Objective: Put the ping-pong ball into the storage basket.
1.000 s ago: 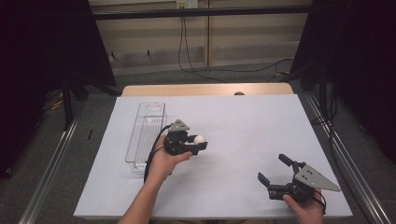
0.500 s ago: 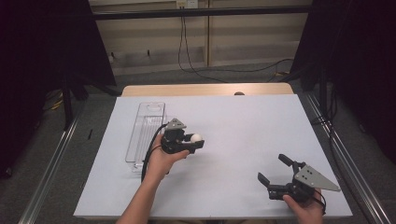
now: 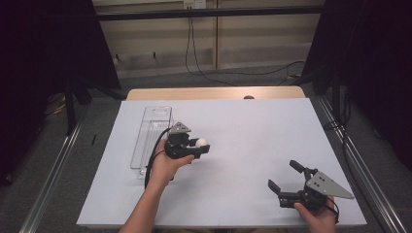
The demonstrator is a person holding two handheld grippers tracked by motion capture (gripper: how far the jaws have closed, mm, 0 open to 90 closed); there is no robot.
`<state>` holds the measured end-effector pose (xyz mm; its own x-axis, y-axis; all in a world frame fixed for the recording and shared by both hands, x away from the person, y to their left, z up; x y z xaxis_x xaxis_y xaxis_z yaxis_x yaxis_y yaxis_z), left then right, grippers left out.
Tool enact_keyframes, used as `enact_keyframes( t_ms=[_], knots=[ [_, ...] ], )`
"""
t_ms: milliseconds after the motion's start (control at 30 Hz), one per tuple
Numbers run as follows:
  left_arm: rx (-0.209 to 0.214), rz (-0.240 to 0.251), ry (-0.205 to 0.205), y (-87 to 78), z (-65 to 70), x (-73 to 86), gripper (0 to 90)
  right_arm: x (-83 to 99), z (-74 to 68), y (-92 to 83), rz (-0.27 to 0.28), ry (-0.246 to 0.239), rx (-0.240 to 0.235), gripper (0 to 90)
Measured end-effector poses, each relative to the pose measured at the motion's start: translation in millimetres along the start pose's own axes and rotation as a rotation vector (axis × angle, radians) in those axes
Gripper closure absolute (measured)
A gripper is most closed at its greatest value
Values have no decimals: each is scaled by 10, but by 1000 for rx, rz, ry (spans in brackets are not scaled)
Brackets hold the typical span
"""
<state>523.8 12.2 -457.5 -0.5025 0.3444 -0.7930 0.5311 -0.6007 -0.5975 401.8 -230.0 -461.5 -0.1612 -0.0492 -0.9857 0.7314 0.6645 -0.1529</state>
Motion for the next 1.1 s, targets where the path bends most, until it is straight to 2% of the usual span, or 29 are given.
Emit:
enact_keyframes(
  t_ms=[333,367,600,633,733,800,867,1033,1100],
  knots=[
    [-4,7,-24,-17,-36,-7,511,-4,4,1,3,-1,3,10],
    [-6,5,-16,-22,-47,-5,511,-5,4,1,4,-2,4,10],
    [-11,12,-27,-46,-75,-15,511,-3,1,1,1,-3,1,10],
    [-12,8,-16,-52,-86,-11,511,-3,3,2,3,0,3,10],
    [-13,6,-17,-68,-97,-12,511,-4,2,2,4,0,2,10],
    [-14,18,-37,-74,-98,-28,511,-5,0,4,4,0,2,10],
    [-18,17,-26,-90,-116,-27,511,-4,-1,4,2,1,2,10],
    [-15,27,-44,-118,-132,-43,511,2,-8,10,-1,0,-5,10],
    [-15,23,-38,-130,-146,-39,511,4,-9,10,-2,2,-4,10]
  ],
)
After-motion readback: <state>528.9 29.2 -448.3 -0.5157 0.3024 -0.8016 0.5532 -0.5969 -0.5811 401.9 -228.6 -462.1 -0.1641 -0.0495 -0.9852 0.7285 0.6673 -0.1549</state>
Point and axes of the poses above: each handheld gripper's, and its own axes: y roughly forward along the jaws, x roughly out of its underside, z roughly to its right, the point moved 10 cm from there along y, roughly forward along the jaws, and after that the axes turned 10 degrees about -x, right-handed, at the moved point
